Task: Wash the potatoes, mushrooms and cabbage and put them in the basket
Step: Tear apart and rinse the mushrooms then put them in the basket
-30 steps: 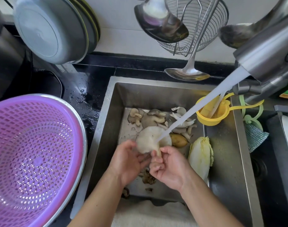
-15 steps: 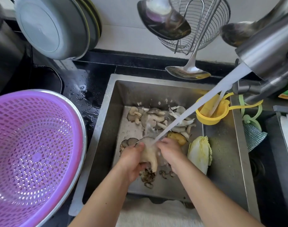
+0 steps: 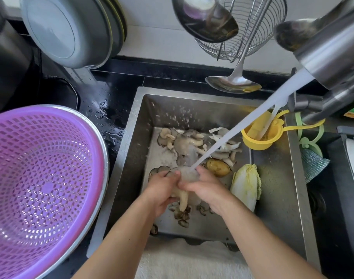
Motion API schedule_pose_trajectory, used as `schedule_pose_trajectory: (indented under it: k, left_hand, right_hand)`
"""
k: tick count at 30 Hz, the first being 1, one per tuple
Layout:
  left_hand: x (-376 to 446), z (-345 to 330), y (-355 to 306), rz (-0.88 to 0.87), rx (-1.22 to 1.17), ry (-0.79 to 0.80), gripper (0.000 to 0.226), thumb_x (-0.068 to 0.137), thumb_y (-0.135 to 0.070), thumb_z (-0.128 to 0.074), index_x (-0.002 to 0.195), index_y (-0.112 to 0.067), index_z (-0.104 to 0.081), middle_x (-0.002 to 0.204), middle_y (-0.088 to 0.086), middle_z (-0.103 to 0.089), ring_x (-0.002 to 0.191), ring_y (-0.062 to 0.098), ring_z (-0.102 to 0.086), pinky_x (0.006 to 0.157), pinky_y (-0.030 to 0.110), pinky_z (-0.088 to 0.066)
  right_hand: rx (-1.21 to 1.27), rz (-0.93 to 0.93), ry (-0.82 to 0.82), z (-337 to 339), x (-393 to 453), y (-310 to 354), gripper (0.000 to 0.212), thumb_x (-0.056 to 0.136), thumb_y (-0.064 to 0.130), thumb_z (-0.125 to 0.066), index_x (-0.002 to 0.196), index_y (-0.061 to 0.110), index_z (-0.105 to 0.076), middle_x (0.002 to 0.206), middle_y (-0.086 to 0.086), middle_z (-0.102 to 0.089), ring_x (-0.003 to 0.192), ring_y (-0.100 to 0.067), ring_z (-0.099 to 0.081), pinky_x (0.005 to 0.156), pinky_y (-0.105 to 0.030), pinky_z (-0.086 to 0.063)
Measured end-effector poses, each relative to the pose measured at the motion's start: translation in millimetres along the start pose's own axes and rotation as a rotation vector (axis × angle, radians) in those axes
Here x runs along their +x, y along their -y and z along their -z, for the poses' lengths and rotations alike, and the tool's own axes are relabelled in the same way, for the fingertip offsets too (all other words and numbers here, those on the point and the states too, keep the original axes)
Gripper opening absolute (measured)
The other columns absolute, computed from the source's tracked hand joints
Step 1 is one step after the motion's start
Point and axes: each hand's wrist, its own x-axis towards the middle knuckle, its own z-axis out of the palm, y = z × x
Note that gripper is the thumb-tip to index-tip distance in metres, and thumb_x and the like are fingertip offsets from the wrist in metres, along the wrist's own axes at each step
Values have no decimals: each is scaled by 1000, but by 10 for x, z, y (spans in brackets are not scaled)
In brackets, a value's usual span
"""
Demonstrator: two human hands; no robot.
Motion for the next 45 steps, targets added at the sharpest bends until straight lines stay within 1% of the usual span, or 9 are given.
schedule_pose_trajectory:
  k: [6, 13, 18, 21, 27, 33, 37, 42, 45]
  left_hand:
    - [7, 75, 56, 128, -192, -39, 23, 107, -16, -57, 126, -6, -65, 116, 17, -76, 109, 34, -72, 88, 52, -62]
    - [127, -87, 203, 120, -254, -128, 73, 93, 0, -71, 157, -14, -39, 122, 18, -74, 102, 33, -76, 89, 46, -63]
    - [377, -209, 80, 16, 64, -552, 25, 102, -33, -57, 109, -12, -71, 111, 15, -75, 103, 38, -71, 98, 47, -57]
    - [325, -97, 65, -43, 231, -614, 30, 107, -20, -46, 120, -4, -69, 122, 18, -69, 116, 39, -64, 98, 34, -49]
    - [158, 266, 268, -43, 565, -498, 13, 101, -28, -57, 105, -19, -65, 119, 11, -67, 106, 31, -62, 95, 36, -51]
    - [286, 290, 350, 48, 709, -366, 90, 90, -26, -70, 162, -32, -16, 149, 16, -32, 134, 39, -47, 114, 47, -43]
    - [446, 144, 327, 78, 801, -297, 103, 92, -30, -71, 165, -35, 2, 164, 21, -16, 146, 41, -36, 118, 46, -36]
    - [648, 215, 388, 3, 984, -401, 59, 98, -17, -51, 153, -30, -34, 146, 18, -47, 130, 38, -53, 108, 43, -47]
    - [636, 245, 319, -2, 651, -388, 44, 95, -5, -58, 136, -18, -51, 124, 9, -62, 106, 30, -60, 93, 32, -51]
  right_hand:
    - [173, -195, -318, 43, 64, -6, 27, 105, 43, -52, 100, 25, -72, 105, -5, -75, 95, -22, -70, 90, -43, -58]
    - [582, -328, -70, -31, -74, -96, 24, 98, 15, -68, 120, 9, -70, 109, -16, -77, 101, -33, -73, 72, -41, -62]
    - [516, -252, -288, -182, 34, 59, 19, 101, 5, -57, 115, 13, -68, 102, -11, -77, 91, -30, -74, 76, -48, -65]
    - [446, -300, -333, -149, 213, 213, 29, 97, -5, -52, 121, 8, -62, 106, -13, -73, 89, -27, -73, 61, -37, -63]
    - [-366, -14, -373, 30, 402, 458, 45, 99, 9, -53, 144, 15, -54, 128, -7, -61, 115, -26, -63, 86, -29, -54]
    - [-1356, 724, -528, 452, 543, 375, 45, 92, 8, -38, 130, 5, -63, 121, -16, -68, 112, -38, -62, 85, -50, -57]
    - [-1638, 468, -389, 609, 640, 367, 51, 92, 8, -47, 143, 9, -49, 141, -17, -53, 137, -39, -42, 119, -53, -29]
    - [-1206, 441, -513, 425, 261, 10, 53, 87, 10, -66, 139, 11, -59, 144, -11, -52, 140, -33, -37, 123, -47, -26]
    - [-881, 351, -531, 193, -26, -167, 42, 91, 11, -62, 133, 16, -62, 137, -4, -55, 134, -26, -43, 117, -44, -36]
